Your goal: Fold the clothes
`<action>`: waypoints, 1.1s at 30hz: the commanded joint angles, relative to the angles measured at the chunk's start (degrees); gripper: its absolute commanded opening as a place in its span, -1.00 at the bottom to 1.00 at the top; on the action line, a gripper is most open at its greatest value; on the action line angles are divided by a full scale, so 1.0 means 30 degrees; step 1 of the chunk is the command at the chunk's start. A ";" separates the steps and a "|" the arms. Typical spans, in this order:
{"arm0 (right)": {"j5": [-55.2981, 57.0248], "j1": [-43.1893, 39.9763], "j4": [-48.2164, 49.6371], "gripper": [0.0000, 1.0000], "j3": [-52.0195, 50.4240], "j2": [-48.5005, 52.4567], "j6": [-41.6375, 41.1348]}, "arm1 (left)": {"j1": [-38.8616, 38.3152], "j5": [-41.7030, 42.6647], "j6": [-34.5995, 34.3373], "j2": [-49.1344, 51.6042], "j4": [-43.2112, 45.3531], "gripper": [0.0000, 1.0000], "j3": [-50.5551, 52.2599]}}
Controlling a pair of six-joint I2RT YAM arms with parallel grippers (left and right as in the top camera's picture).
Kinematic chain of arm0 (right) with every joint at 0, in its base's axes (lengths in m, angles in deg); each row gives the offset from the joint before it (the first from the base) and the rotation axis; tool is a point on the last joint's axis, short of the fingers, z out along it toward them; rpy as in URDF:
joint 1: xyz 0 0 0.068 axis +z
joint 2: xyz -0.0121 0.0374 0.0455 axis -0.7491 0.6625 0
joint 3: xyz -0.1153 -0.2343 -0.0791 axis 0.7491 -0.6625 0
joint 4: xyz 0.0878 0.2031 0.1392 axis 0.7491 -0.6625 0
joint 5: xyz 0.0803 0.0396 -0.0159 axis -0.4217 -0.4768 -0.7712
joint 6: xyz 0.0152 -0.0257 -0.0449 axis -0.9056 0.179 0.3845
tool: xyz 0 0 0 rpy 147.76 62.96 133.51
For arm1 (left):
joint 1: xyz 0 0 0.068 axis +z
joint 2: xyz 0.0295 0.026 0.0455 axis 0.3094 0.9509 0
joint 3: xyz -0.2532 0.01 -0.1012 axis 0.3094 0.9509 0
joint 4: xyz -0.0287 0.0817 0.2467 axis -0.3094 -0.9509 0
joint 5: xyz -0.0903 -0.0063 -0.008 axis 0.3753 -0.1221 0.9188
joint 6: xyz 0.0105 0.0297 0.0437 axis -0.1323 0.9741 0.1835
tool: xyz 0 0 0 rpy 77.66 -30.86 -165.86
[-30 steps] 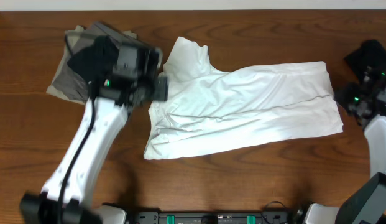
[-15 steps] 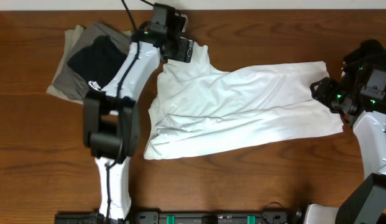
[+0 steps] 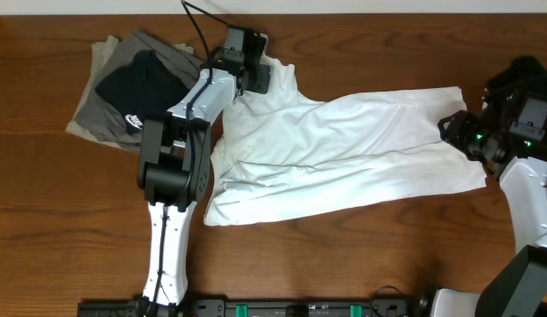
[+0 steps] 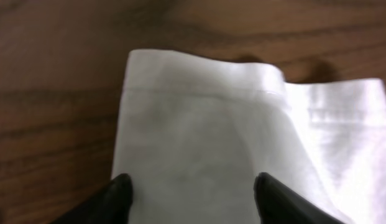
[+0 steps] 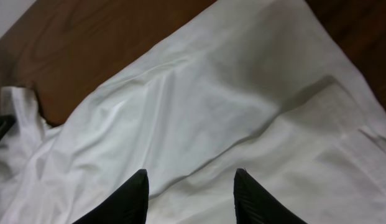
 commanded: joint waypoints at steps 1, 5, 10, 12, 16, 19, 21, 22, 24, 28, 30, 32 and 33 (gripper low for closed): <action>0.0984 0.0182 0.0189 -0.14 0.0189 -0.0117 0.0168 | 0.0073 -0.0342 0.0073 0.0554 -0.0736 -0.23 -0.0270; 0.1151 0.0175 0.1071 -0.38 0.0197 -0.0117 0.0204 | 0.0058 -0.0270 0.0073 0.0138 -0.2302 -0.87 -0.0270; 0.1880 0.0146 0.2499 -0.47 0.0197 0.0255 0.0321 | 0.0058 -0.0277 0.0073 -0.1770 -0.4714 -0.88 -0.0270; 0.2033 0.0102 0.3439 -0.47 0.0197 0.0699 0.0321 | 0.0058 -0.0277 0.0080 -0.2827 -0.5362 -0.88 -0.0270; 0.2135 -0.0022 0.5566 -0.51 0.0291 0.2084 0.0386 | -0.0080 -0.0270 0.0073 -0.5064 -0.6579 -0.88 -0.0270; 0.2142 -0.0022 0.7031 -0.52 0.0721 0.3745 0.0670 | -0.0393 -0.0270 0.0073 -0.6564 -0.7883 -0.88 -0.0270; 0.2280 -0.0022 0.7577 -0.55 0.1188 0.4852 0.0678 | -0.0641 -0.0270 0.0058 -0.7315 -0.8910 -0.88 -0.0270; 0.2484 -0.0044 0.7817 -0.56 0.1603 0.5617 0.0678 | -0.0823 -0.0270 -0.0015 -0.7657 -0.9479 -0.88 -0.0270; 0.2703 -0.0080 0.8233 -0.57 0.2528 0.7023 0.0750 | -0.1137 -0.0277 -0.0007 -0.8145 -1.0389 -0.88 -0.0270; 0.2594 -0.0087 0.8255 -0.09 0.4823 0.9610 0.1115 | -0.1785 -0.0277 -0.0015 -0.8473 -1.1672 -0.88 -0.0270; 0.2550 -0.0066 0.8051 0.11 0.6127 1.0914 0.1333 | -0.2127 -0.0277 -0.0015 -0.8466 -1.2378 -0.88 -0.0262; 0.2550 -0.0073 0.7839 0.12 0.7060 1.1905 0.1326 | -0.2433 -0.0284 -0.0015 -0.8466 -1.2866 -0.88 -0.0262; 0.2550 -0.0073 0.7752 0.13 0.7417 1.2305 0.1326 | -0.2521 -0.0284 -0.0015 -0.8466 -1.2961 -0.88 -0.0262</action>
